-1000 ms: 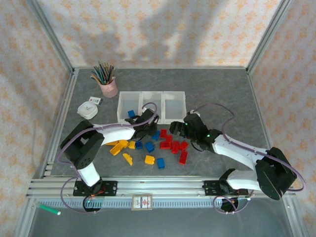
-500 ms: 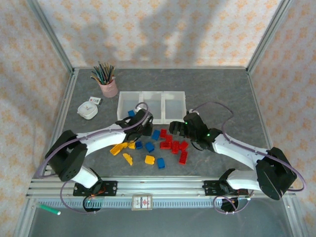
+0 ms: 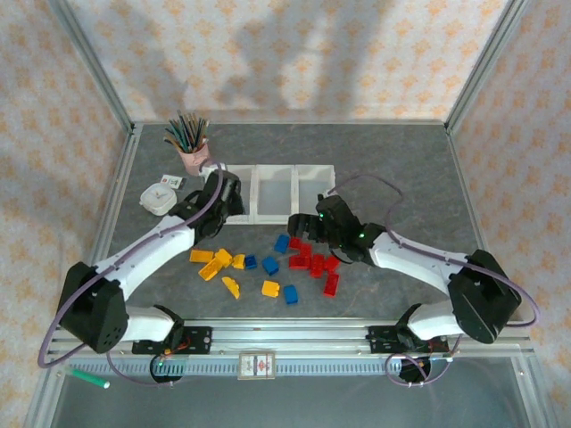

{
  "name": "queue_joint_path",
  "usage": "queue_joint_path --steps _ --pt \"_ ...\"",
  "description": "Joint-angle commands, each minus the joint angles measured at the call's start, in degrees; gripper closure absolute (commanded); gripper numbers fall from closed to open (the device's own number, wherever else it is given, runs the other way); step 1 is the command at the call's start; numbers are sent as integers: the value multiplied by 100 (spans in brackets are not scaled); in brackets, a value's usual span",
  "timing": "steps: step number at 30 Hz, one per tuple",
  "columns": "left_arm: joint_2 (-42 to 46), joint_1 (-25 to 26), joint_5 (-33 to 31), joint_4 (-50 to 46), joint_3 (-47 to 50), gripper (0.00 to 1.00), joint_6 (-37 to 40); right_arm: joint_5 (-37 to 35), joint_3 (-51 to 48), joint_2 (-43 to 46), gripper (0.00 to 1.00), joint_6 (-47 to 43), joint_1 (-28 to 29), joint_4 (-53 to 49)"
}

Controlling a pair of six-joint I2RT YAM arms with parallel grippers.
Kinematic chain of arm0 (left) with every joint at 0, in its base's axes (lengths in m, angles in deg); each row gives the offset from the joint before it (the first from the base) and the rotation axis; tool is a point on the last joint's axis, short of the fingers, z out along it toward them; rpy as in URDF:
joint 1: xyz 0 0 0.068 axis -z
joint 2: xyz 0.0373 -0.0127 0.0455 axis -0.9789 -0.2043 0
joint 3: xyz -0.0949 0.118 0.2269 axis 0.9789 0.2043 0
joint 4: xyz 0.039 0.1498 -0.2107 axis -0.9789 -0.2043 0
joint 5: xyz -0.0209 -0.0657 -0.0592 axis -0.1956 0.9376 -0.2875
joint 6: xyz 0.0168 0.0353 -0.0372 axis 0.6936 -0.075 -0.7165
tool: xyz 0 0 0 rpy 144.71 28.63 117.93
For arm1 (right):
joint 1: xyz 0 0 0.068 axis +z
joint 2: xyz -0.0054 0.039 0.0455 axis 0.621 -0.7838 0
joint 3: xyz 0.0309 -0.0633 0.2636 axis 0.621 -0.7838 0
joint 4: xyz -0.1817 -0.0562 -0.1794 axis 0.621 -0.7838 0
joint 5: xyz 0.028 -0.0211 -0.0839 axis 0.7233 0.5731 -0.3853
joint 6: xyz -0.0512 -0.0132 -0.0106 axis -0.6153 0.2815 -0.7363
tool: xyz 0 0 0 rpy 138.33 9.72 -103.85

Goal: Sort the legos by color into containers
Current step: Place the lego in the container.

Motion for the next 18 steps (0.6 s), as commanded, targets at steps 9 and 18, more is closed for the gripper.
queue_joint_path --steps 9,18 --pt "-1844 -647 119 855 -1227 69 546 -443 573 -291 0 -39 15 285" --pt "-2346 -704 149 446 -1688 52 700 -561 545 -143 0 -112 -37 168"
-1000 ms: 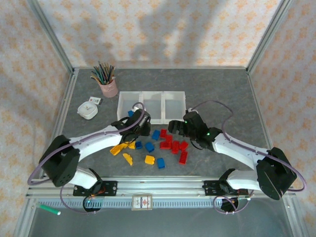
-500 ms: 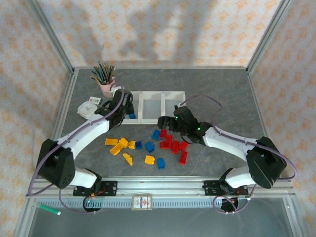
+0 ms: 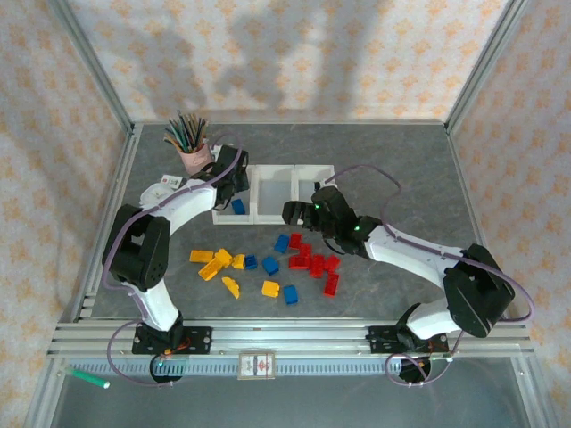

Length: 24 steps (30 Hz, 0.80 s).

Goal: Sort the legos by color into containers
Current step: Place the lego in the container, then pick up the lego from the center of the table.

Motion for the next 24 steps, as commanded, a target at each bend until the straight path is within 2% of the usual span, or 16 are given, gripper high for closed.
queue_joint_path --steps 1,7,11,18,24 --pt "48 -29 -34 -210 -242 51 141 -206 121 120 0 -121 -46 -92" --pt "470 -12 378 -454 -93 48 142 -13 1 363 0 -129 -169 -265" --pt "1044 116 707 -528 329 45 95 146 -199 579 0 -49 -222 -502" --pt "2107 818 665 -767 1225 43 -90 269 -602 1028 0 -21 -281 -831" --pt "2618 1546 799 -944 1737 42 -488 503 -973 1256 0 10 -379 -925"
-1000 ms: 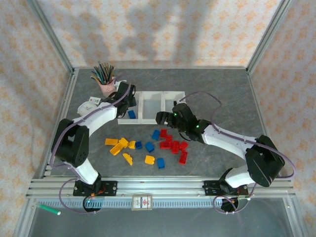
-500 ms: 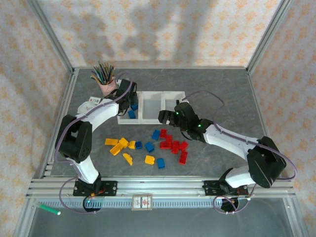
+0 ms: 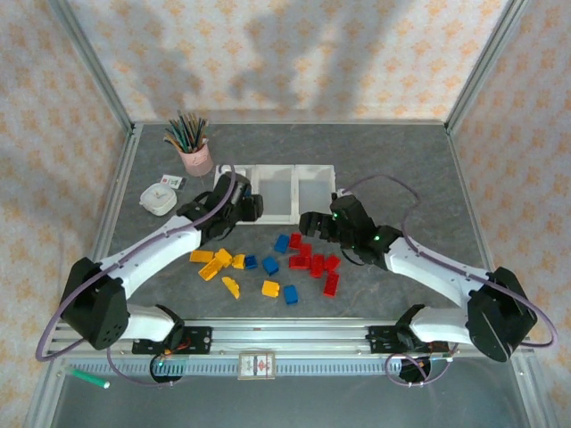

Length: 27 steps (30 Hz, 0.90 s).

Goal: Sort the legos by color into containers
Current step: Pick up the lego from the center of the table.

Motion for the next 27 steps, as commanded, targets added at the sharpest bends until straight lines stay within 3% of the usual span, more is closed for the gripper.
queue_joint_path --steps 1,11,27 --pt "232 347 133 -276 280 42 -353 151 -253 159 0 63 -72 -184" --pt "-252 1325 140 44 522 37 -593 335 -992 530 0 119 -327 115" --pt "-1919 1447 -149 120 -176 35 -78 236 -1164 526 0 131 -408 265"
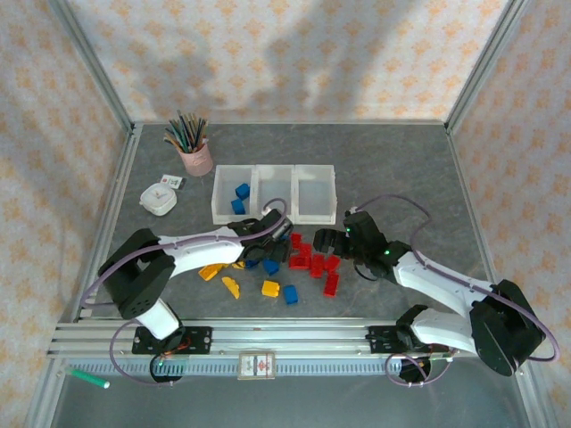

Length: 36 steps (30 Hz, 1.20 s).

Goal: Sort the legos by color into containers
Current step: Pick up the lego from the center of the table.

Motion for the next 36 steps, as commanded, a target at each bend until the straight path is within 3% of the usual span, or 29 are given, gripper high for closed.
queue_joint_path --steps 1,11,24,36 --pt "-311 42 -269 59 -350 35 220 -71 -81 63 0 56 -39 118" --pt "-875 -90 -682 73 -517 41 138 -89 -51 87 0 48 -39 74" --pt "-801 -190 -542 331 -407 63 215 -155 6 82 0 -5 -39 7" --pt "663 -191 -506 36 184 65 -101 19 504 87 0 -369 -37 -320"
